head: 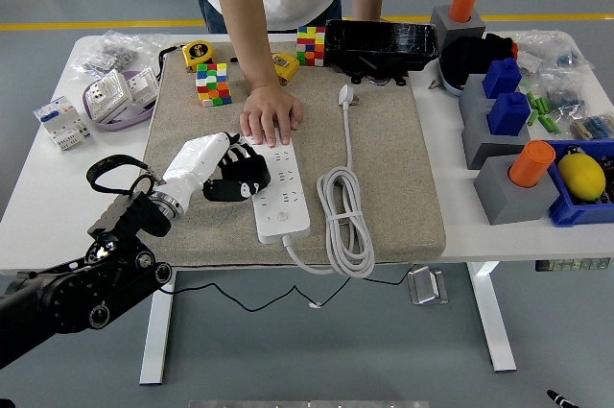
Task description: Put the plug near the board,insert it into the board,press the button,pull the plug out
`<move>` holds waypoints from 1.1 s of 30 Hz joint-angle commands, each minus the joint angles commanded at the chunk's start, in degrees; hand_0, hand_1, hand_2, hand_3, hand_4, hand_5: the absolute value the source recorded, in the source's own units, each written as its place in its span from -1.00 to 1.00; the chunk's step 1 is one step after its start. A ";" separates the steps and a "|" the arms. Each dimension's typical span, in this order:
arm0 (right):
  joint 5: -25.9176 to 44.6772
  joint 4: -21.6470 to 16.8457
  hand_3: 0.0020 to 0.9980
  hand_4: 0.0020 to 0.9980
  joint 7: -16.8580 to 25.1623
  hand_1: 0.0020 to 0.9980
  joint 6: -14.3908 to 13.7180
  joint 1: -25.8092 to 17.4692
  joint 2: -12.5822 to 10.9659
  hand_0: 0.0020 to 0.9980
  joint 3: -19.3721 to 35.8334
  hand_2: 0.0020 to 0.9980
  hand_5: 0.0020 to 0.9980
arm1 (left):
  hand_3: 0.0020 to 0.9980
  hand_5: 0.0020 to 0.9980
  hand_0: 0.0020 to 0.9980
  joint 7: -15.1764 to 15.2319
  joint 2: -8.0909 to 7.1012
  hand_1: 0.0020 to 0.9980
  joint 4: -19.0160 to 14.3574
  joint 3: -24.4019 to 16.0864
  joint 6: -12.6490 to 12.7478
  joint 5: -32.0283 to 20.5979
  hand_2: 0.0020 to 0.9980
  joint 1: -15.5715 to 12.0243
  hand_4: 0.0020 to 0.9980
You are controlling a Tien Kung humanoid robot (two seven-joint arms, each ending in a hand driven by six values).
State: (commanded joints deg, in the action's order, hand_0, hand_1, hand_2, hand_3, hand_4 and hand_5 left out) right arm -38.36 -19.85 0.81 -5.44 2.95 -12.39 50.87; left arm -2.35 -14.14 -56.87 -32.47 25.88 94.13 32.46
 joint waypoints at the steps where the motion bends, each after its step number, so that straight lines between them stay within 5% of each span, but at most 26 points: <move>1: -0.02 0.00 0.11 0.91 0.00 0.28 0.00 -0.06 0.00 0.22 0.03 0.31 -0.01 | -0.01 -0.68 -0.25 -0.18 -0.03 -0.25 -0.05 -0.11 -0.14 0.18 -0.21 -0.13 0.44; 10: -0.17 0.04 0.11 0.91 0.00 0.28 -0.02 -0.08 0.24 0.22 0.61 0.31 -0.01 | -0.08 -0.70 -0.29 1.48 -1.02 -0.31 -3.72 -3.98 0.12 0.56 -0.32 -2.00 0.44; 19: -0.28 0.01 0.11 0.91 0.01 0.28 -0.03 -0.13 0.34 0.22 0.72 0.31 -0.01 | -0.08 -0.69 -0.30 7.61 -2.17 -0.32 -7.39 -10.63 3.73 -0.48 -0.32 -5.94 0.45; 31: -0.28 -0.01 0.11 0.91 0.00 0.28 -0.01 -0.08 0.41 0.22 0.75 0.31 -0.01 | -0.05 -0.64 -0.27 6.98 -3.21 -0.30 0.42 -10.71 2.55 -2.06 -0.31 -6.68 0.44; 32: -0.28 0.00 0.11 0.91 -0.01 0.28 -0.02 -0.08 0.42 0.22 0.77 0.31 -0.01 | 0.07 -0.55 -0.13 6.63 -3.13 -0.13 0.76 -10.69 2.20 -2.45 -0.05 -6.73 0.57; 33: -0.29 -0.02 0.11 0.91 -0.01 0.28 -0.02 -0.09 0.41 0.22 0.80 0.31 -0.01 | 0.07 -0.55 -0.13 6.48 -3.05 -0.13 0.93 -10.60 2.09 -2.68 -0.05 -6.74 0.57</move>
State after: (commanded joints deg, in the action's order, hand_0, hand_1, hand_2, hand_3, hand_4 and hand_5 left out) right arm -38.65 -19.87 0.80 -5.46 2.86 -11.98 51.67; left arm 4.13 -17.20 -55.94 -43.07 27.96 91.45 25.72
